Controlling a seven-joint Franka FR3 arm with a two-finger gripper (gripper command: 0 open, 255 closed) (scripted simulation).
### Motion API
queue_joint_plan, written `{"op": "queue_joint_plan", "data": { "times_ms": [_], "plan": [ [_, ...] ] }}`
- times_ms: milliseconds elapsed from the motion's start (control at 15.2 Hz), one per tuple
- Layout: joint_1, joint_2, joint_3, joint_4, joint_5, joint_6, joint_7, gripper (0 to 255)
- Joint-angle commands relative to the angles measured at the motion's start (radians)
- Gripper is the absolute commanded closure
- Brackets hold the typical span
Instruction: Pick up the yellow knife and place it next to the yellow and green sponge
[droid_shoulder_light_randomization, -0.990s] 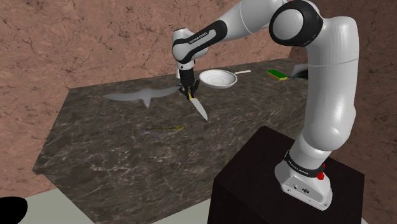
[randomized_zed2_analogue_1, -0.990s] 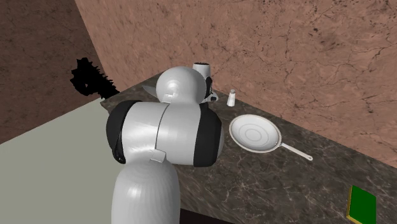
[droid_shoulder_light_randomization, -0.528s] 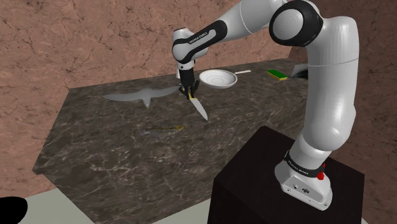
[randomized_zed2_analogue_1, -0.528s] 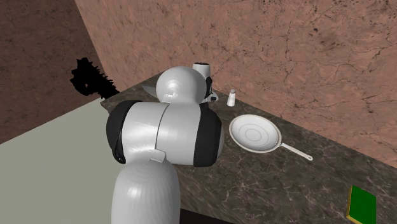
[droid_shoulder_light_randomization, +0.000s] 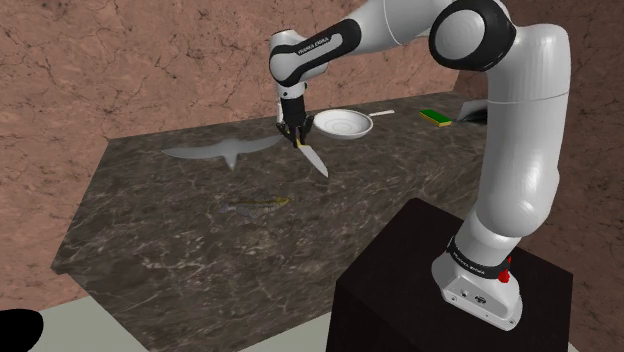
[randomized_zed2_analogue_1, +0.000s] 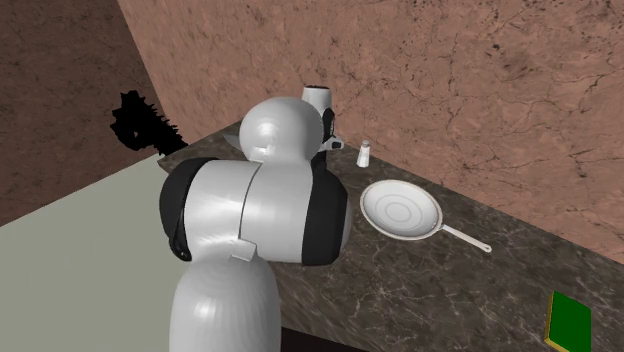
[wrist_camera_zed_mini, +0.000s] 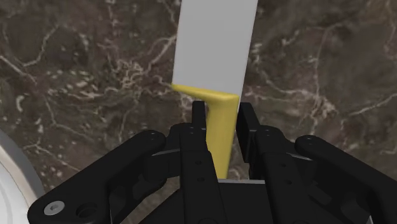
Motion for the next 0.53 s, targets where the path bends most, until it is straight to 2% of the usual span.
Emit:
{"op": "queue_joint_plan", "data": {
  "times_ms": [0, 462],
  "plan": [
    [0.0, -0.012, 0.001, 0.011, 0.002, -0.023, -0.001, 255],
    [0.0, -0.036, 0.002, 0.071, 0.005, -0.108, -0.002, 255]
  ]
}}
